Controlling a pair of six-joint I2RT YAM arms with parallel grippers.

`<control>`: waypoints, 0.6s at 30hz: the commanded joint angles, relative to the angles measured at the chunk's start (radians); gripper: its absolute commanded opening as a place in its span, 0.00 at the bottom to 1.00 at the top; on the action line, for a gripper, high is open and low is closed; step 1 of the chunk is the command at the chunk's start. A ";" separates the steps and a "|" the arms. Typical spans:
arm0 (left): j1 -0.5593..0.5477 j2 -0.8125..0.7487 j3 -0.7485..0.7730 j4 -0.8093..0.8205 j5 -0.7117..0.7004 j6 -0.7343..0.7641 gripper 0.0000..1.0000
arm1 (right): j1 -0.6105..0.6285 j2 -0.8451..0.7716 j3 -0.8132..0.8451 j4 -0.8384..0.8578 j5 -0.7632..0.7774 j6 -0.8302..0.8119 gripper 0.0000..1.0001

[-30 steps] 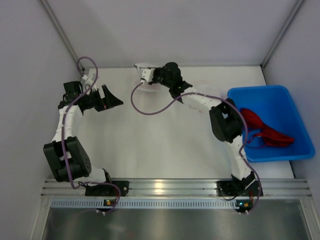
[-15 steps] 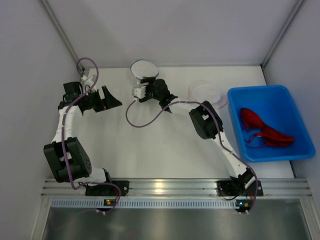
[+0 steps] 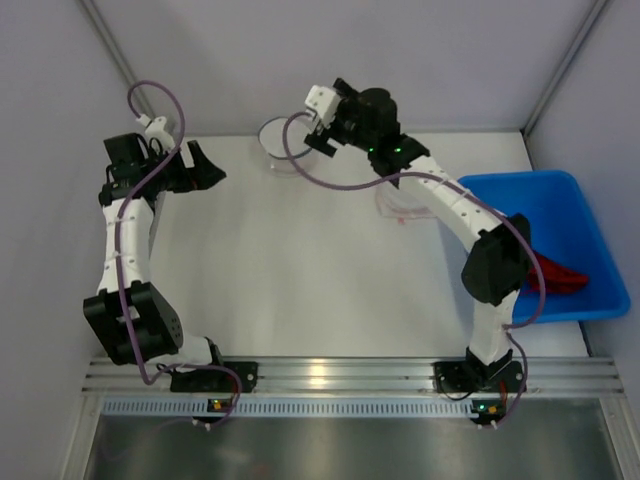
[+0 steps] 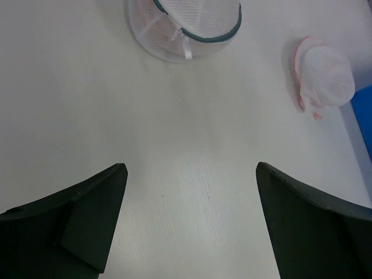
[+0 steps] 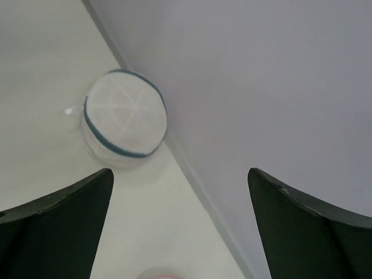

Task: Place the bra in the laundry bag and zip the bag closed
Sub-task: Move the laundry bag to the center of the board.

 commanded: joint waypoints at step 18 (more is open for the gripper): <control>0.024 -0.130 -0.152 0.111 0.180 -0.008 0.98 | -0.301 0.074 -0.085 -0.718 -0.030 0.243 0.83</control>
